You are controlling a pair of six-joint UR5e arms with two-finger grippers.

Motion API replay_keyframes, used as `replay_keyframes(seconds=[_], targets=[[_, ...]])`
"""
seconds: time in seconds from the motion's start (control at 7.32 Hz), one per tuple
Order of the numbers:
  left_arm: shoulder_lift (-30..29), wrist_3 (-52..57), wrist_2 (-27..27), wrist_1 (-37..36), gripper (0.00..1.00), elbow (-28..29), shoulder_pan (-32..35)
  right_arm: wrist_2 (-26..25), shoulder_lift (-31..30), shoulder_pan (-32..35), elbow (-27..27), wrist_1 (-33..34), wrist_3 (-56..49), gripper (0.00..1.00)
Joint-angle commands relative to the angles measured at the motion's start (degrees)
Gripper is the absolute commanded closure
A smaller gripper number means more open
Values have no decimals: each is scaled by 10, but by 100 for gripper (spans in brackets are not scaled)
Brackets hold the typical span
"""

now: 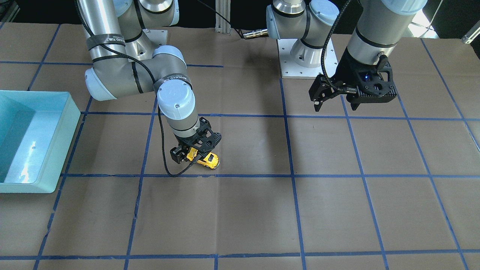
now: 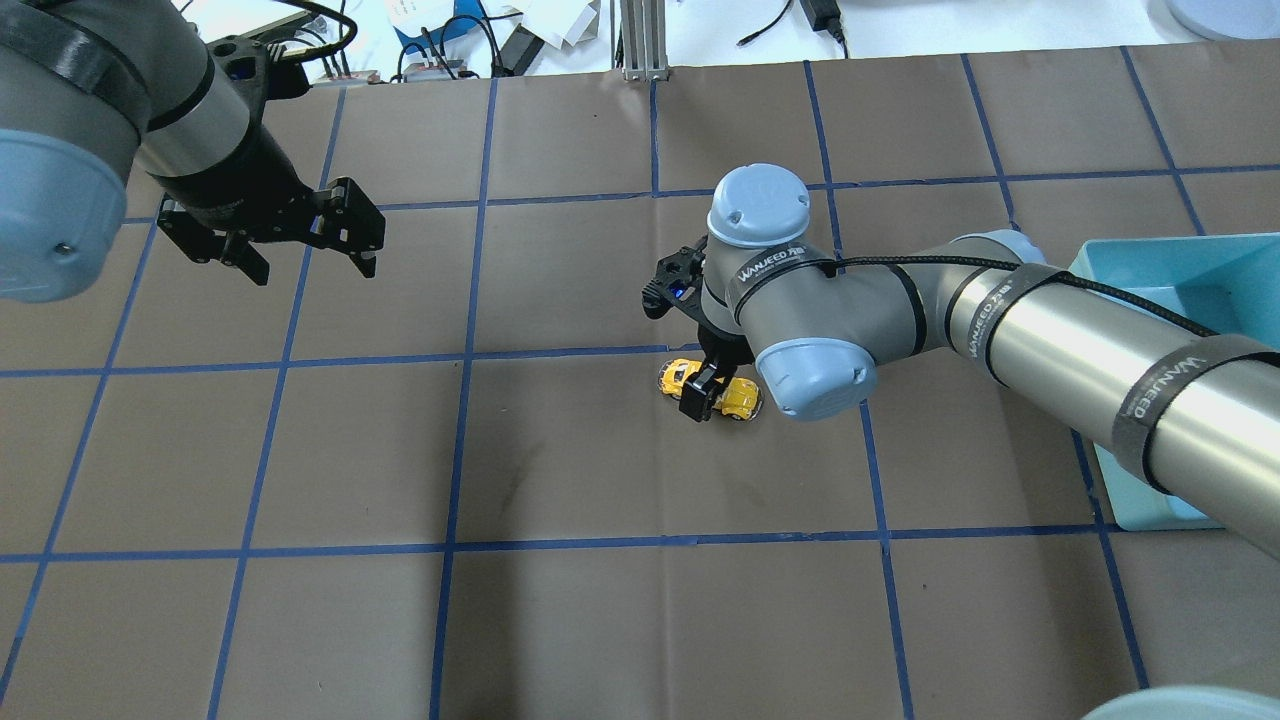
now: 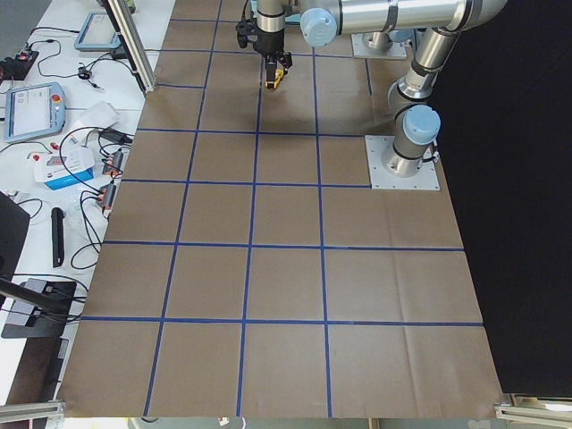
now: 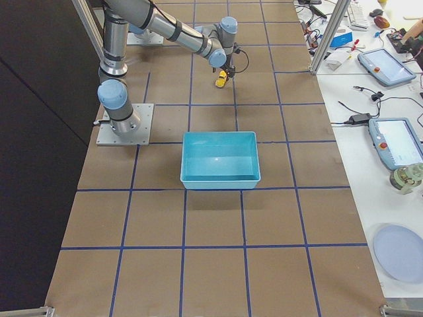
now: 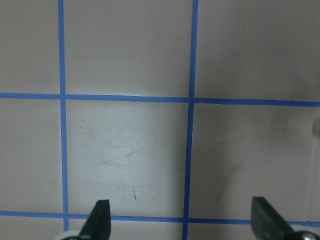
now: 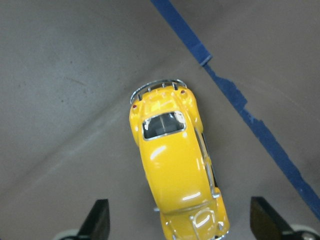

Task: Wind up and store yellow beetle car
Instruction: 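Lower the open right gripper around the yellow car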

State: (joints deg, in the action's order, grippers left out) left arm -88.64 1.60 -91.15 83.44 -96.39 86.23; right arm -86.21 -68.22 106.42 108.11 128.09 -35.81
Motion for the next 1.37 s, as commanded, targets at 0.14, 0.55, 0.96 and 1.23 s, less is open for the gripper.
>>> replay_keyframes(seconds=[0.14,0.55,0.96,1.23], targets=[[0,3,0,-2,0,-2,0,2,5,11,3,53,-1,0],[0,2,1,-3,0,-4,0,0,11,11,14,50,-2,1],[0,3,1,-3,0,-6,0,1,12,11,15,54,-2,6],[0,3,1,-3,0,-6,0,1,15,11,14,55,-2,11]])
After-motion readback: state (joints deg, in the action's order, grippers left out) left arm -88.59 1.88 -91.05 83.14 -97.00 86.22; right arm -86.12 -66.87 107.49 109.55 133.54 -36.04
